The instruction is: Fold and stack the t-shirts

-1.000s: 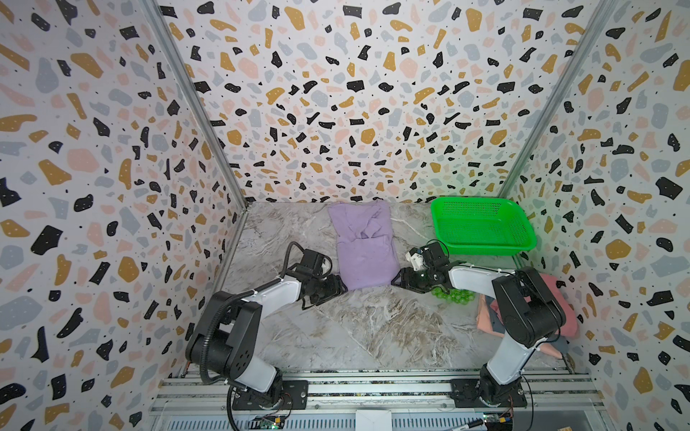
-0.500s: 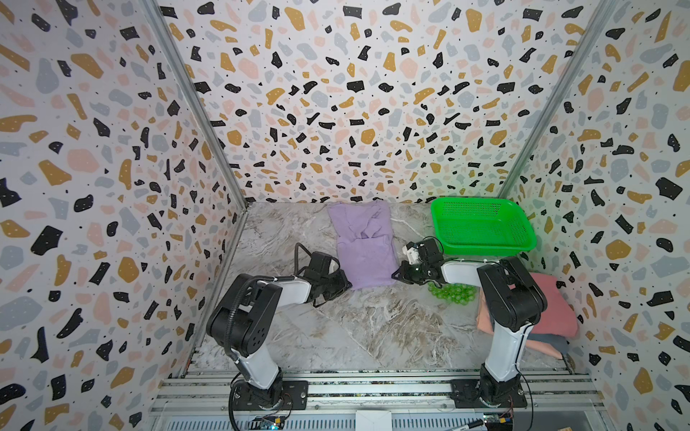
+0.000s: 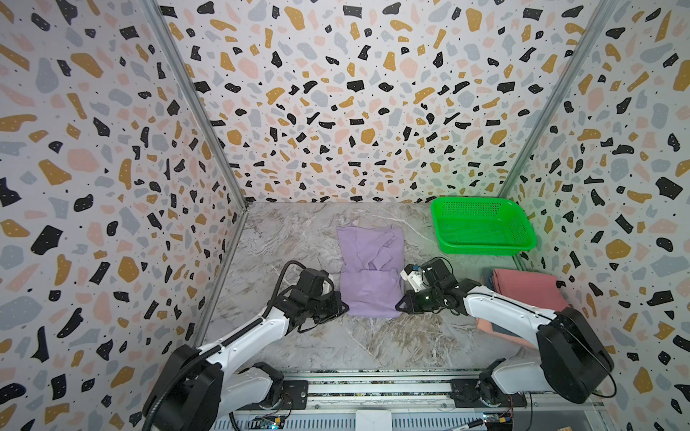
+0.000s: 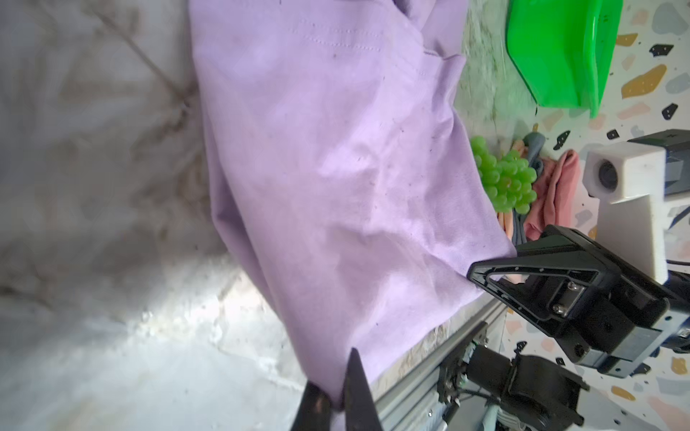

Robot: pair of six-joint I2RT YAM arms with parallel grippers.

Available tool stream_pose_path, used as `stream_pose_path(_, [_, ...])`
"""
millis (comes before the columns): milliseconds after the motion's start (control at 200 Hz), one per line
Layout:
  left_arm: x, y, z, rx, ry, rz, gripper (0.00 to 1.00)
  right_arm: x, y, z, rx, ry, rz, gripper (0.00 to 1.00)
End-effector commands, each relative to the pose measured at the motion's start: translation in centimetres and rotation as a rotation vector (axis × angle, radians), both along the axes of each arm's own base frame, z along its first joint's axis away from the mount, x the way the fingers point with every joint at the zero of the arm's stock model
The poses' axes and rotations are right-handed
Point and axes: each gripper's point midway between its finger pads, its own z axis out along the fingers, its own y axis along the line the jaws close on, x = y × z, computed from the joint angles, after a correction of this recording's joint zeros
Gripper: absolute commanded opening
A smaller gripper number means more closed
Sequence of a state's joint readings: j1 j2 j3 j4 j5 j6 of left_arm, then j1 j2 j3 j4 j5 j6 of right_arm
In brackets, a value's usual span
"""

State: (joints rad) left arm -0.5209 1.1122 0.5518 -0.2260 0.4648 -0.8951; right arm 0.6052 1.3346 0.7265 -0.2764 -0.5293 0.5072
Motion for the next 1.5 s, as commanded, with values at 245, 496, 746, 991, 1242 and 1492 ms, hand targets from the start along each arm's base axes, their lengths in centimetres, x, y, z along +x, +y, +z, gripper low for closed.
stream_pose_path(245, [7.9, -3.0, 8.6, -0.045, -0.17, -0.036, 0.0, 8.1, 0.7, 7.3, 0.049, -0.153, -0.132, 0.0])
stream_pose_path(496, [17.0, -3.0, 9.2, -0.057, -0.222, -0.005, 0.0, 17.8, 0.4, 7.0, 0.11, -0.167, -0.185, 0.0])
stream_pose_path(746, [28.1, -1.8, 6.0, -0.104, -0.195, 0.044, 0.13, 28.2, 0.2, 5.1, 0.183, -0.167, -0.241, 0.22])
stream_pose_path(991, [35.6, 1.0, 4.2, -0.171, -0.207, 0.171, 0.65, 33.0, -3.3, 7.2, 0.203, -0.316, -0.405, 0.53])
stream_pose_path(1242, [29.1, 4.1, 2.5, 0.116, -0.159, 0.116, 0.68, 25.3, -2.3, 6.9, 0.028, -0.35, -0.363, 0.53])
stream_pose_path(1492, [18.8, 3.1, -1.8, 0.144, -0.037, 0.029, 0.78, 20.2, 2.0, 2.0, -0.13, -0.38, -0.234, 0.66])
